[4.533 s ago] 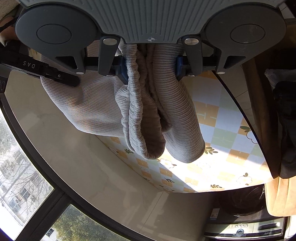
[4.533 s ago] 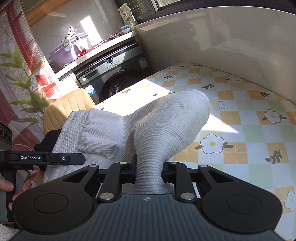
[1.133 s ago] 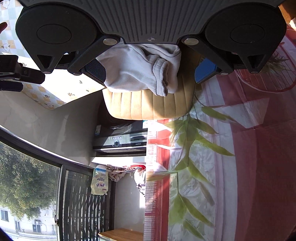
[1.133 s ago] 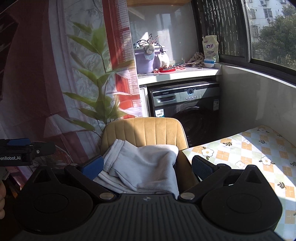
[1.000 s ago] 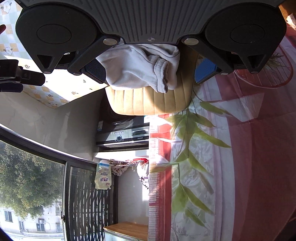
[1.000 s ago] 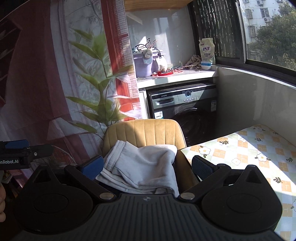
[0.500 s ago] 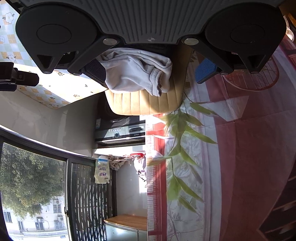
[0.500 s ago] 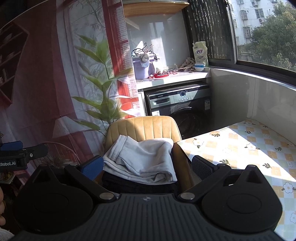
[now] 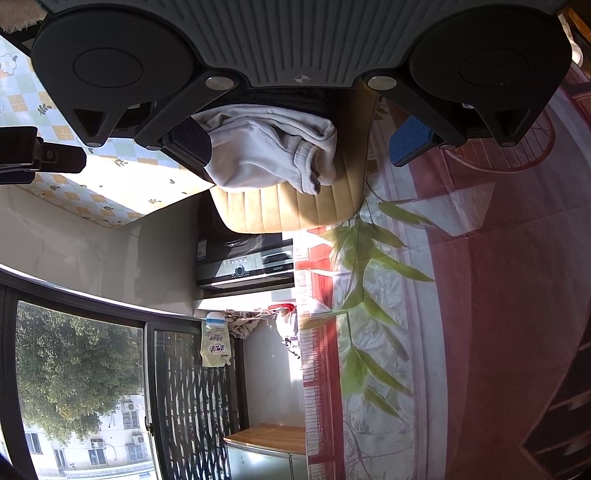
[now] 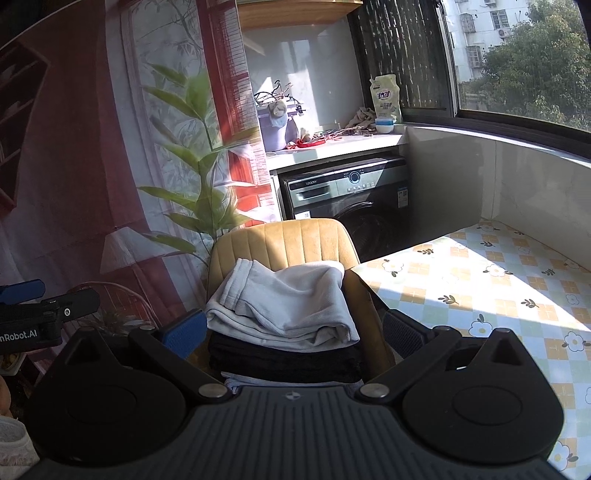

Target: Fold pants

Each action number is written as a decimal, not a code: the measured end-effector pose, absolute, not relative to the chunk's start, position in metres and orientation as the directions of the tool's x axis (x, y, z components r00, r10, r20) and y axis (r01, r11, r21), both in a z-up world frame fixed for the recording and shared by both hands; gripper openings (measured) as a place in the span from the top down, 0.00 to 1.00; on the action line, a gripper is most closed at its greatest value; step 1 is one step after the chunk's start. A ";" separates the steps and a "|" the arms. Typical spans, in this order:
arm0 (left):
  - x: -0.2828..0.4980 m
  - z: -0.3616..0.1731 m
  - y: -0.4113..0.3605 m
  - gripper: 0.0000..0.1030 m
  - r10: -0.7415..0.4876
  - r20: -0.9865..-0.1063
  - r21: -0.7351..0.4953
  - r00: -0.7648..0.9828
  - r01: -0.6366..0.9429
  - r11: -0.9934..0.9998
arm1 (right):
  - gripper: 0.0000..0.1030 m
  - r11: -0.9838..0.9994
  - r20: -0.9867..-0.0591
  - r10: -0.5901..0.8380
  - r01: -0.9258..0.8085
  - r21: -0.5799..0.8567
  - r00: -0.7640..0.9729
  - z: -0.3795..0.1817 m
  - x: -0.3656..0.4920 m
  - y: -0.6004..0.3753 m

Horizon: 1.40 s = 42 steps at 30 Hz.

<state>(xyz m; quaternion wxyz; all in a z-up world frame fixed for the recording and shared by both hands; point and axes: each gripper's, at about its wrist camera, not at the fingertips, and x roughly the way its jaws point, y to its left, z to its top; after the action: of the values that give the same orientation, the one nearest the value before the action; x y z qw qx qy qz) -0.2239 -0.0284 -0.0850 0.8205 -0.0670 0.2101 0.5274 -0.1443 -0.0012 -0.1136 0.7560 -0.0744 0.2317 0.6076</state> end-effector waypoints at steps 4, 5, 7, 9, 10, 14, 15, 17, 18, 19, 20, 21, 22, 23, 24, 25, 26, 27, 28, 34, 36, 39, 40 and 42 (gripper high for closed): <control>-0.226 -0.086 -0.028 0.00 0.832 -0.406 0.088 0.379 -0.890 0.448 | 0.00 0.261 -0.441 0.882 -0.952 0.160 0.168 -0.113 -0.146 -0.004; -0.226 -0.087 -0.028 0.00 0.830 -0.405 0.085 0.382 -0.889 0.450 | 0.00 0.265 -0.441 0.881 -0.952 0.155 0.173 -0.112 -0.146 -0.005; -0.225 -0.088 -0.027 0.00 0.826 -0.407 0.077 0.390 -0.887 0.456 | 0.00 0.271 -0.440 0.880 -0.951 0.149 0.182 -0.111 -0.146 -0.007; -0.225 -0.088 -0.026 0.00 0.823 -0.409 0.069 0.394 -0.886 0.458 | 0.00 0.275 -0.438 0.879 -0.951 0.144 0.188 -0.111 -0.145 -0.010; -0.224 -0.089 -0.026 0.00 0.822 -0.409 0.067 0.396 -0.886 0.460 | 0.00 0.277 -0.438 0.879 -0.950 0.142 0.190 -0.111 -0.145 -0.011; -0.222 -0.089 -0.028 0.00 0.822 -0.405 0.071 0.400 -0.883 0.464 | 0.00 0.277 -0.436 0.879 -0.951 0.136 0.193 -0.109 -0.143 -0.013; -0.222 -0.089 -0.027 0.00 0.823 -0.403 0.070 0.401 -0.883 0.464 | 0.00 0.276 -0.436 0.879 -0.952 0.135 0.193 -0.109 -0.143 -0.013; -0.223 -0.088 -0.027 0.00 0.824 -0.401 0.067 0.399 -0.885 0.461 | 0.00 0.274 -0.434 0.880 -0.952 0.136 0.191 -0.109 -0.143 -0.014; -0.223 -0.088 -0.025 0.00 0.824 -0.402 0.065 0.399 -0.885 0.461 | 0.00 0.273 -0.435 0.880 -0.952 0.136 0.190 -0.108 -0.143 -0.014; -0.224 -0.088 -0.024 0.00 0.825 -0.402 0.064 0.398 -0.886 0.459 | 0.00 0.273 -0.434 0.880 -0.952 0.136 0.191 -0.108 -0.143 -0.014; -0.224 -0.088 -0.024 0.00 0.825 -0.402 0.063 0.397 -0.887 0.457 | 0.00 0.273 -0.434 0.881 -0.952 0.137 0.189 -0.108 -0.143 -0.014; -0.224 -0.088 -0.024 0.00 0.826 -0.402 0.063 0.394 -0.888 0.455 | 0.00 0.272 -0.434 0.881 -0.952 0.139 0.188 -0.109 -0.142 -0.013; -0.224 -0.088 -0.025 0.00 0.827 -0.403 0.064 0.391 -0.890 0.452 | 0.00 0.270 -0.434 0.881 -0.953 0.139 0.187 -0.109 -0.142 -0.013; -0.224 -0.088 -0.025 0.00 0.829 -0.403 0.065 0.387 -0.891 0.448 | 0.00 0.268 -0.434 0.882 -0.953 0.141 0.184 -0.108 -0.143 -0.013; -0.225 -0.088 -0.025 0.00 0.830 -0.403 0.066 0.385 -0.893 0.446 | 0.00 0.266 -0.433 0.883 -0.954 0.141 0.182 -0.108 -0.143 -0.013; -0.225 -0.088 -0.026 0.00 0.832 -0.403 0.067 0.383 -0.894 0.444 | 0.00 0.264 -0.433 0.883 -0.954 0.141 0.180 -0.108 -0.143 -0.013; -0.225 -0.088 -0.026 0.00 0.832 -0.403 0.067 0.381 -0.895 0.442 | 0.00 0.262 -0.432 0.884 -0.955 0.142 0.178 -0.108 -0.143 -0.013; -0.225 -0.087 -0.027 0.00 0.833 -0.403 0.067 0.378 -0.896 0.439 | 0.00 0.260 -0.432 0.884 -0.955 0.143 0.176 -0.108 -0.143 -0.013; -0.225 -0.087 -0.027 0.00 0.833 -0.405 0.068 0.376 -0.897 0.438 | 0.00 0.259 -0.433 0.884 -0.955 0.144 0.175 -0.108 -0.143 -0.013; -0.224 -0.088 -0.028 0.00 0.832 -0.413 0.069 0.371 -0.898 0.435 | 0.00 0.263 -0.438 0.881 -0.954 0.143 0.177 -0.109 -0.142 -0.013; -0.223 -0.088 -0.029 0.00 0.829 -0.420 0.069 0.370 -0.897 0.436 | 0.00 0.265 -0.444 0.878 -0.954 0.140 0.179 -0.110 -0.142 -0.013; -0.222 -0.090 -0.028 0.00 0.822 -0.432 0.066 0.370 -0.896 0.438 | 0.00 0.270 -0.449 0.875 -0.953 0.140 0.182 -0.111 -0.140 -0.013; -0.222 -0.091 -0.028 0.00 0.820 -0.436 0.063 0.370 -0.897 0.438 | 0.00 0.271 -0.450 0.874 -0.952 0.141 0.182 -0.111 -0.140 -0.013; -0.222 -0.091 -0.028 0.00 0.818 -0.440 0.059 0.369 -0.898 0.437 | 0.00 0.274 -0.451 0.873 -0.951 0.141 0.184 -0.111 -0.139 -0.014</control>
<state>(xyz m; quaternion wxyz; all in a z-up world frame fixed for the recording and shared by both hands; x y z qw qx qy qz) -0.2222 -0.0280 -0.0913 0.8218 -0.0958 0.2071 0.5221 -0.1389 -0.0140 -0.1114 0.7647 -0.0856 0.2279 0.5966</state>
